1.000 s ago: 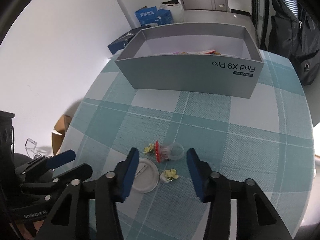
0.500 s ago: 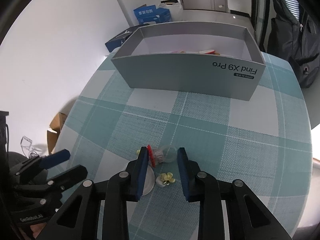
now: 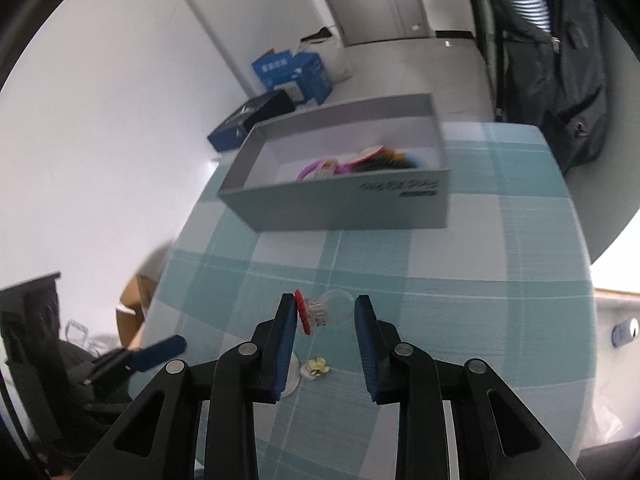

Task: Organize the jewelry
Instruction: 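Grasp the red-and-clear trinket with the right tool while the left tool grasps a yellow flower charm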

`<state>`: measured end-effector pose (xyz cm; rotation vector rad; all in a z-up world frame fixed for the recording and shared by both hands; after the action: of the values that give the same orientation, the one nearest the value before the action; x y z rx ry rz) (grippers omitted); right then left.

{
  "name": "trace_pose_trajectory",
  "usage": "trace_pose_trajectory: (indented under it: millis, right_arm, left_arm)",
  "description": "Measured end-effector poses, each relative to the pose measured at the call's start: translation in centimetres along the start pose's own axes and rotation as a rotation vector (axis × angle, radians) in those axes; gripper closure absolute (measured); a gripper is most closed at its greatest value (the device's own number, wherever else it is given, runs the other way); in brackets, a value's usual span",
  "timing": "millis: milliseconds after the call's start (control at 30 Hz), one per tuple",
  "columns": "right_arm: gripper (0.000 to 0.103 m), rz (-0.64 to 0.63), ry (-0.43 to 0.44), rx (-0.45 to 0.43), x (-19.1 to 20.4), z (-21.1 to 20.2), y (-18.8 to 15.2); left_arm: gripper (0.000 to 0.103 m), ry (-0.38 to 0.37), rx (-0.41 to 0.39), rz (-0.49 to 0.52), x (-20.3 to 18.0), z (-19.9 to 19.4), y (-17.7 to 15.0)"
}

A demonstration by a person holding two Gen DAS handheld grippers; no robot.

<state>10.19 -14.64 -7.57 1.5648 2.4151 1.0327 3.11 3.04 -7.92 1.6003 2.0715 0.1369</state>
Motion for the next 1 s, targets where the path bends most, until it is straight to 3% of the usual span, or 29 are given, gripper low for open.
trace_pose_trajectory:
  millis: [300,433,533,700,800,900,1000]
  right_arm:
    - [0.075,0.054,0.012,-0.025,-2.2,-1.8,-0.7]
    - [0.075,0.059,0.013,-0.032,-3.0,-2.5,-1.1]
    - [0.075,0.074,0.014,-0.037,-3.8,-2.9,-1.3]
    - [0.075,0.092,0.024,-0.039,-4.6,-3.2,-1.6]
    - [0.075,0.088,0.024,-0.034,-4.7,-3.1,-1.7]
    - [0.075,0.095,0.028,-0.032,-4.8,-3.0,-1.6]
    - [0.075,0.097,0.034,-0.035,-4.5,-3.1,-1.5]
  left_arm:
    - [0.039,-0.048,0.07,0.028,-1.4,1.8,2.5]
    - [0.039,-0.011,0.085,0.063,-2.6,2.7,2.4]
    - [0.049,0.028,0.112,0.082,-3.1,3.6,2.0]
    - [0.056,0.086,0.124,0.107,-3.3,4.0,2.2]
    - [0.068,0.124,0.119,0.123,-3.4,3.9,2.1]
    - [0.083,0.115,0.124,0.125,-3.2,3.8,2.1]
    - [0.088,0.139,0.114,0.168,-3.5,3.8,1.6]
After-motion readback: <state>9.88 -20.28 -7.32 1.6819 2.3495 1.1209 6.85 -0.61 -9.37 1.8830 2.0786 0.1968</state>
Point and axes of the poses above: each gripper's, at about its wrist camera, not at the fingertips, and z roughly the way its jaws point, x to its left, y to its top, the point moved 1 cm from there along z, roughly the way its jaws point, and after that the axes turned 11 degrees about -z, right-handed, at the moved point
